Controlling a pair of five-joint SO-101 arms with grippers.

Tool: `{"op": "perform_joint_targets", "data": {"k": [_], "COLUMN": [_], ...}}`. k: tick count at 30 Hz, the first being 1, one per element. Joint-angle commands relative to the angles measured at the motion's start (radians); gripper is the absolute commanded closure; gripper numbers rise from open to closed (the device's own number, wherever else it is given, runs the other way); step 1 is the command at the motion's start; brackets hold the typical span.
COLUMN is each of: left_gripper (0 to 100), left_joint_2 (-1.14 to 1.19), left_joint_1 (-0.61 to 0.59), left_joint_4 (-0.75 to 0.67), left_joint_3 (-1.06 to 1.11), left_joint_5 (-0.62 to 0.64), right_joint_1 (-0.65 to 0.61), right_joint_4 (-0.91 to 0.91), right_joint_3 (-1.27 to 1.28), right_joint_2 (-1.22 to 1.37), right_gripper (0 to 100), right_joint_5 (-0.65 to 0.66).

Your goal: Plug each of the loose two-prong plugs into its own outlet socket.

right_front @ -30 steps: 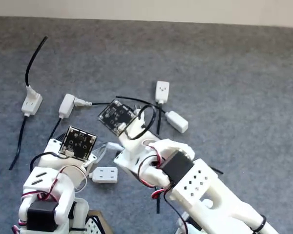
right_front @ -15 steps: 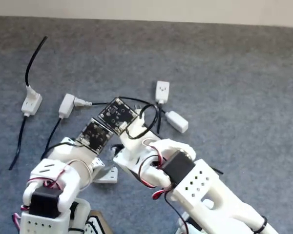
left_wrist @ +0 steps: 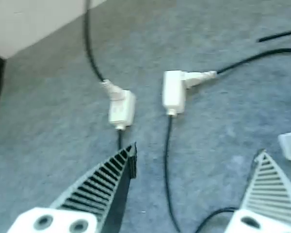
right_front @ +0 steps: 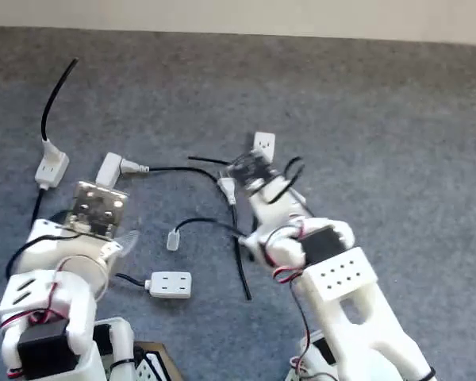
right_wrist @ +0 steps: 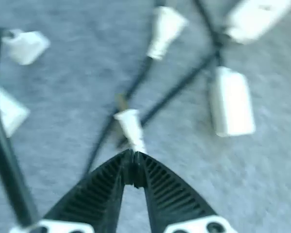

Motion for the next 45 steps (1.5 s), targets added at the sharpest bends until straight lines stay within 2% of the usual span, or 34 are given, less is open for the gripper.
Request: {"op": "perform_joint_targets", "data": {"k": [1,8,14,18,21,23,26,30,34,40,45], "left_gripper": [65,65,65,65,65,65,65,65,65,65,65], "left_joint_2": [0.085,0.401,0.809,1.067,1.237,1.328,1.432,1.529,1.624,1.759,1.784], "left_joint_1": [-0.091,-0.236,-0.243,-0.248,-0.26,-0.288,-0.361,-0.473,-0.553,-0.607,-0.602], "left_joint_4": [-0.003,-0.086,0.043,0.127,0.19,0.212,0.219,0.206,0.094,-0.052,-0.068], "left_joint_3": [-0.07,-0.206,-0.46,-0.651,-0.777,-0.851,-0.94,-0.995,-0.992,-1.001,-1.001], "left_joint_5": [-0.04,-0.012,-0.002,-0.04,-0.097,-0.124,-0.207,-0.341,-0.427,-0.442,-0.442], "right_joint_1": [0.156,0.246,0.134,0.002,-0.11,-0.17,-0.24,-0.251,-0.275,-0.311,-0.312], "right_joint_4": [0.033,0.309,0.421,0.42,0.397,0.383,0.351,0.213,0.067,-0.016,0.002], "right_joint_3": [-0.005,-0.143,-0.363,-0.512,-0.673,-0.783,-0.909,-0.961,-0.929,-0.885,-0.88], "right_joint_2": [-0.004,-0.004,0.105,0.352,0.573,0.708,0.862,0.966,1.027,1.081,1.115], "right_gripper": [99.2,98.8,98.3,87.4,74.5,70.3,70.3,70.3,70.0,70.0,70.2], "right_joint_5": [0.043,0.25,0.278,0.281,0.284,0.333,0.416,0.505,0.554,0.566,0.565]}}
